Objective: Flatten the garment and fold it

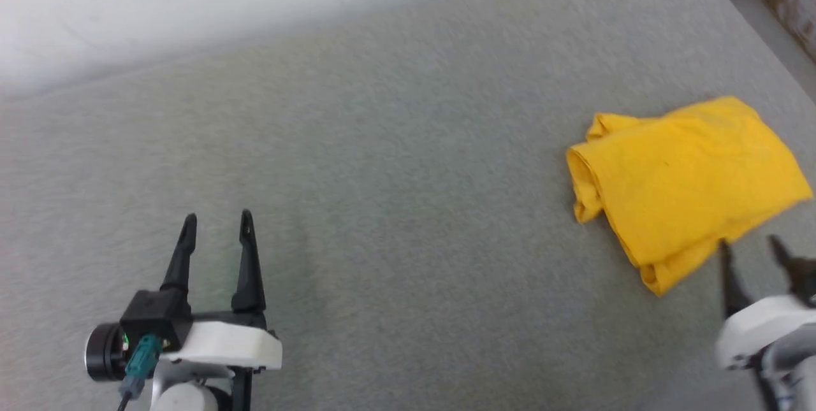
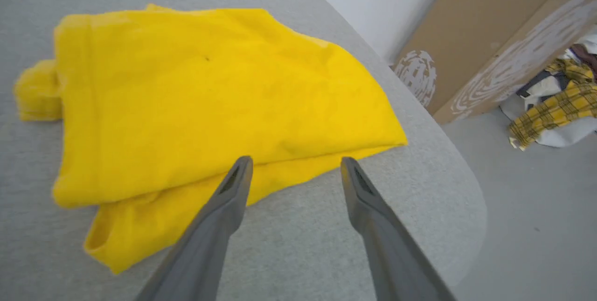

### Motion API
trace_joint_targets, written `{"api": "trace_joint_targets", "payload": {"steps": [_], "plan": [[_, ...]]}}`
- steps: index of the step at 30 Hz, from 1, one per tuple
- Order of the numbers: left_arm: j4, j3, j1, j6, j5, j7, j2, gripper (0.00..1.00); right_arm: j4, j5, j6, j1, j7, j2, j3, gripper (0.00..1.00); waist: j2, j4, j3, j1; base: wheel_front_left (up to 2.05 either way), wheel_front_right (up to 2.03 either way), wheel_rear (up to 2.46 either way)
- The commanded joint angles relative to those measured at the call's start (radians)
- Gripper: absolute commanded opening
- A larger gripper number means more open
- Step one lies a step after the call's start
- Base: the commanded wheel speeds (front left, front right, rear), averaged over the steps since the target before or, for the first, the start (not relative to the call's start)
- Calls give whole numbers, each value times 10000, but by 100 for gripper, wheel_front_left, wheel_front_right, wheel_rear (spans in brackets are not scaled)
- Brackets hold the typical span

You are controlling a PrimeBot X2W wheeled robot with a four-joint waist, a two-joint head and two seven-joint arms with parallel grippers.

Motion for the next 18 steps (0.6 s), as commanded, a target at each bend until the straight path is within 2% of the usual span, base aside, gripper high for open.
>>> {"api": "trace_joint_targets", "payload": {"steps": [1, 7, 12, 18], "plan": [[13, 105, 146, 48, -6, -46, -15, 100, -625, 81, -21, 293, 32, 414, 47, 100, 0, 1108, -1079, 4, 0, 0, 0], [35, 316, 370, 19, 100, -49, -22, 100, -3008, 294, -21, 1035, 662, 1398, 518, 100, 0, 1933, -1501, 4, 0, 0, 0], [111, 487, 529, 23, 138, -50, 147, 100, -4569, 578, -21, 1338, 1010, 1715, 1113, 100, 0, 2454, -1665, 4, 0, 0, 0], [94, 750, 636, -92, 26, -42, 531, 100, -5682, 790, -21, 1747, 1166, 1912, 1560, 100, 0, 2882, -1717, 4, 0, 0, 0]]}}
